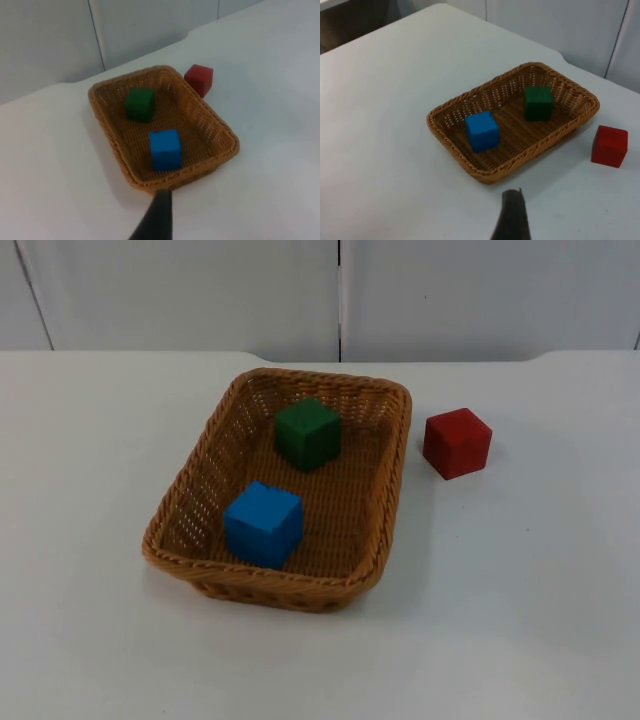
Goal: Pick up one cube with each hand and place exactly two cubes into the same basket, leaving the remaining cube outside.
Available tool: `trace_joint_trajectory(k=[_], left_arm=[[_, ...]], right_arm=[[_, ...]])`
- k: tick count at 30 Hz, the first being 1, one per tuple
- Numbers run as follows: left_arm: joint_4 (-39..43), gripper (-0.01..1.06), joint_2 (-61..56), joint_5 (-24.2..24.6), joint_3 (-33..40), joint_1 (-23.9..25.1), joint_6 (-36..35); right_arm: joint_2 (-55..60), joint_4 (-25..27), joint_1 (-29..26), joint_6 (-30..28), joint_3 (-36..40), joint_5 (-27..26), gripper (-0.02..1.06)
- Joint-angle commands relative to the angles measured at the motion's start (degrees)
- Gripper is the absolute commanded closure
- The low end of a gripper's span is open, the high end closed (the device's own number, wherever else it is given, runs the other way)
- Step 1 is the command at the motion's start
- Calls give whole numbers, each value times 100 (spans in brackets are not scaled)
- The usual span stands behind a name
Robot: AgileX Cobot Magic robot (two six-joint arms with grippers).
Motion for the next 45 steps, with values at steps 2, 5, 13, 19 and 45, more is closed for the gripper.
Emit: trace_joint_trajectory(k=[2, 5, 13, 19, 45], left_arm=[[-83, 20, -299, 105, 31, -8, -23], [120, 20, -465, 332, 31, -8, -23], [256, 20, -465, 480, 72, -8, -159], [200, 20, -465, 477, 467, -8, -159], [415, 20, -465, 541, 519, -8, -280]], right_arm=[[-331, 50, -10, 2, 3, 230, 44], [-594, 50, -10, 2, 3, 438, 44], [-1019, 39, -10, 66, 41, 796, 44], [-1487, -158, -10, 411, 364, 839, 44], [-2773, -1600, -10, 1594, 784, 2156, 44]])
